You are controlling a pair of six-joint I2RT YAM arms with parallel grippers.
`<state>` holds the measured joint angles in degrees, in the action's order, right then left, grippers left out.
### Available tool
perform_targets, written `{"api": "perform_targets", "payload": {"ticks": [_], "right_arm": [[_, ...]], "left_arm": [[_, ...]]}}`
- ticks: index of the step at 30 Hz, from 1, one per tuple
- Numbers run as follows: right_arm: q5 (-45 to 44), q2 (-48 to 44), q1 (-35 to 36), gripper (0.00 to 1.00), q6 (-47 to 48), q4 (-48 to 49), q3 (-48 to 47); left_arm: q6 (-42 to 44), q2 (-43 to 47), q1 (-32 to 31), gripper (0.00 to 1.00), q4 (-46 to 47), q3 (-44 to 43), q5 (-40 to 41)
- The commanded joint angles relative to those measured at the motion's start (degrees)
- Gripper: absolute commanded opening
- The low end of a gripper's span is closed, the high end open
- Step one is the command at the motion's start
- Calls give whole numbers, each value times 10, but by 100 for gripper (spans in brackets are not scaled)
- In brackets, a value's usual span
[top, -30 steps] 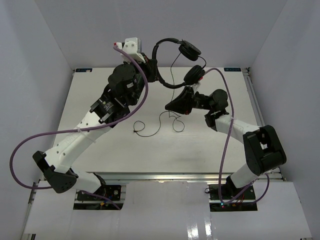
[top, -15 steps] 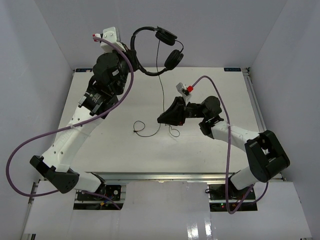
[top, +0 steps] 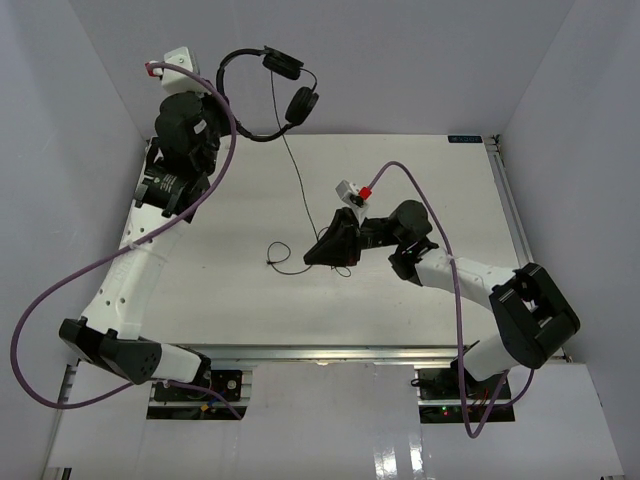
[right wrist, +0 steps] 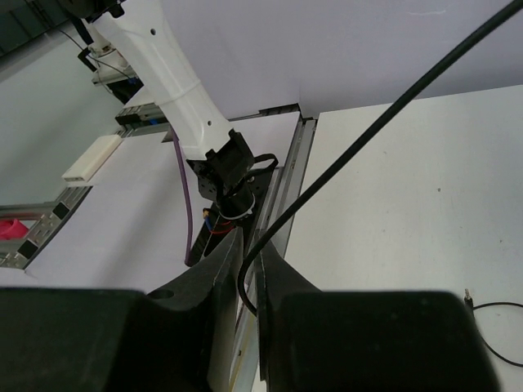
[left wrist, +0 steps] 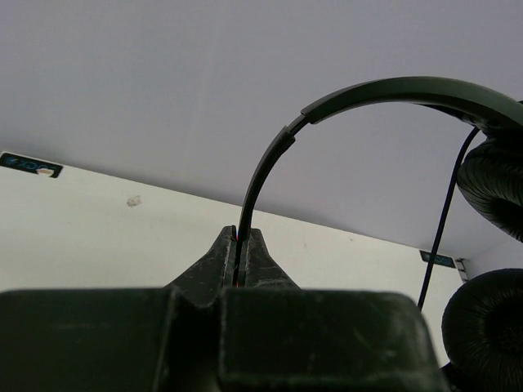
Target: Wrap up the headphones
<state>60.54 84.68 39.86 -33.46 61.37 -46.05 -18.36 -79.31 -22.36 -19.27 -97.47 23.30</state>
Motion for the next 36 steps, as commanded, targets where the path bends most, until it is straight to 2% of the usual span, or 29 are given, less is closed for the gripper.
{"api": "perform_targets", "payload": {"ticks": [1, 3, 6, 8, 10, 12, 15, 18, 21, 24, 29, 32, 36], "right_arm": [[13, -21, 13, 12, 24, -2, -8], [14, -24, 16, 9, 44, -35, -18], [12, -30, 18, 8, 140, -182, -77], [-20, -36, 17, 8, 292, -399, -160], [-88, -41, 20, 8, 429, -574, -216], [-154, -40, 20, 8, 521, -697, -281], [-228, -28, 31, 8, 601, -815, -378], [-349, -2, 58, 8, 683, -923, -462], [-458, 1, 93, 8, 753, -952, -482], [-528, -7, 116, 8, 803, -938, -474], [-674, -22, 148, 8, 898, -832, -417], [-725, -24, 149, 8, 930, -767, -374], [-750, -19, 144, 8, 947, -707, -336]], "left_arm": [[-21, 15, 53, 0, 10, 14, -37], [-23, 14, 73, 0, 11, 29, -48], [-14, 12, 87, 0, 12, 51, -42], [12, 6, 92, 0, 19, 87, -30], [28, 2, 94, 0, 25, 111, -20], [42, -6, 94, 0, 35, 145, -16], [51, -20, 95, 0, 51, 184, -20], [54, -42, 94, 0, 63, 229, -42], [57, -57, 91, 0, 63, 250, -64], [78, -75, 77, 0, 63, 276, -72], [95, -76, 52, 0, 68, 311, -112], [113, -49, 45, 0, 73, 335, -148], [137, 2, 39, 0, 65, 362, -211]]}}
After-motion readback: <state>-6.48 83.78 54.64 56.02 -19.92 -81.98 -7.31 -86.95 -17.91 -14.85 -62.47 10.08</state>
